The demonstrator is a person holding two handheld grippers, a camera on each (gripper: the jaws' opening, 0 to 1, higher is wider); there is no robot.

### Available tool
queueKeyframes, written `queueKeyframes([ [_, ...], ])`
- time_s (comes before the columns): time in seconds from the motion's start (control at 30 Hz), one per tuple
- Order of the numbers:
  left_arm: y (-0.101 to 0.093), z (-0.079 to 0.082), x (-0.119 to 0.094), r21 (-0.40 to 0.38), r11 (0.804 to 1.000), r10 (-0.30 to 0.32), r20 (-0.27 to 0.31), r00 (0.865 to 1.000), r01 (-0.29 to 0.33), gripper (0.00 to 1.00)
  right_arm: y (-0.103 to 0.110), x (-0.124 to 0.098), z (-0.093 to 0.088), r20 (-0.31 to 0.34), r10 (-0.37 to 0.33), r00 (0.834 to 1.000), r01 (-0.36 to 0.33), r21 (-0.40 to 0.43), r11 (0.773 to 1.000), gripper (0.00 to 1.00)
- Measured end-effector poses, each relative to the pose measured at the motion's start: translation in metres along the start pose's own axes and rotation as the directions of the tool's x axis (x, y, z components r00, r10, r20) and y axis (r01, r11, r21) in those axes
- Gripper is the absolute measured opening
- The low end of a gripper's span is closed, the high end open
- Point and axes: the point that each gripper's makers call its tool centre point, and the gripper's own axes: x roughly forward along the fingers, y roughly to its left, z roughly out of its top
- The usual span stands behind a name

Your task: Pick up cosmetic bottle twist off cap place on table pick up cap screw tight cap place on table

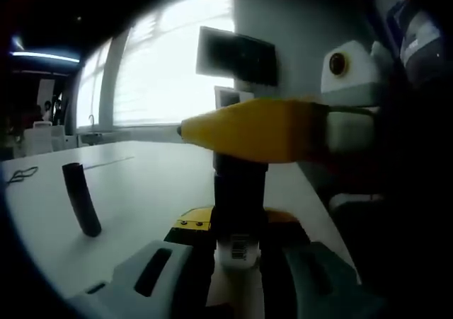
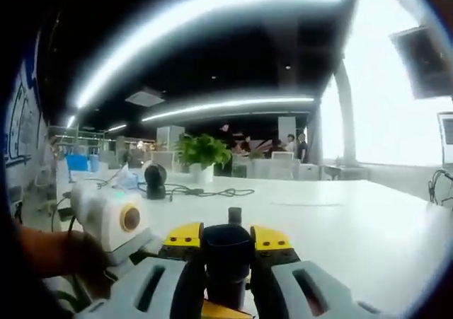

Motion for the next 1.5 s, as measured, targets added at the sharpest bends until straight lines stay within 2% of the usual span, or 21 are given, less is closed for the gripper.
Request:
queueKeyframes([
  [0.5, 0.003, 0.000, 0.000, 0.000, 1.000, 0.000, 0.000, 1.000, 0.000, 0.14, 0.000, -0.002, 0.000, 0.008, -0.021, 1.000, 0.021, 0.016, 1.000, 0.18],
  [0.63, 0.003, 0.000, 0.000, 0.009, 1.000, 0.000, 0.001, 1.000, 0.000, 0.14, -0.001, -0.003, 0.000, -0.003, 0.010, 1.000, -0.010, 0.030, 1.000, 0.18],
  [0.73, 0.004, 0.000, 0.000, 0.001, 1.000, 0.001, 0.001, 1.000, -0.001, 0.14, 0.007, -0.002, -0.003, -0.005, 0.064, 0.998, -0.064, 0.036, 0.997, 0.26],
  [0.77, 0.004, 0.000, 0.000, -0.001, 1.000, 0.001, 0.000, 1.000, -0.001, 0.14, 0.007, -0.002, -0.004, -0.007, 0.062, 0.998, -0.061, 0.041, 0.997, 0.28],
  [0.83, 0.004, 0.000, 0.000, -0.001, 1.000, -0.001, 0.001, 1.000, 0.001, 0.14, 0.012, -0.003, -0.003, 0.000, 0.079, 0.997, -0.079, 0.024, 0.997, 0.31],
  [1.0, 0.004, 0.000, 0.000, -0.002, 1.000, -0.002, 0.001, 1.000, 0.002, 0.14, 0.011, -0.004, 0.001, 0.013, 0.085, 0.996, -0.085, 0.008, 0.996, 0.32],
  [1.17, 0.003, 0.000, -0.001, -0.004, 1.000, -0.002, 0.002, 1.000, 0.002, 0.14, 0.007, -0.003, 0.007, 0.026, 0.140, 0.990, -0.139, -0.044, 0.989, 0.36],
  [1.23, 0.004, 0.000, -0.001, -0.005, 1.000, -0.004, 0.002, 1.000, 0.004, 0.14, 0.008, -0.001, 0.012, 0.037, 0.227, 0.973, -0.226, -0.028, 0.974, 0.35],
  [1.33, 0.003, 0.000, -0.001, -0.002, 1.000, -0.005, 0.002, 1.000, 0.005, 0.14, 0.004, 0.002, 0.017, 0.032, 0.316, 0.948, -0.316, 0.012, 0.949, 0.35],
  [1.4, 0.002, 0.000, -0.001, -0.001, 1.000, -0.005, 0.002, 1.000, 0.005, 0.14, 0.007, 0.001, 0.022, 0.040, 0.394, 0.918, -0.395, 0.028, 0.918, 0.34],
  [1.43, 0.002, 0.000, -0.001, 0.000, 1.000, -0.006, 0.002, 1.000, 0.006, 0.14, 0.006, 0.001, 0.024, 0.043, 0.411, 0.911, -0.412, 0.050, 0.910, 0.35],
  [1.5, 0.002, 0.000, -0.001, -0.002, 1.000, -0.006, 0.002, 1.000, 0.006, 0.14, 0.010, -0.001, 0.028, 0.048, 0.475, 0.879, -0.477, 0.040, 0.878, 0.35],
])
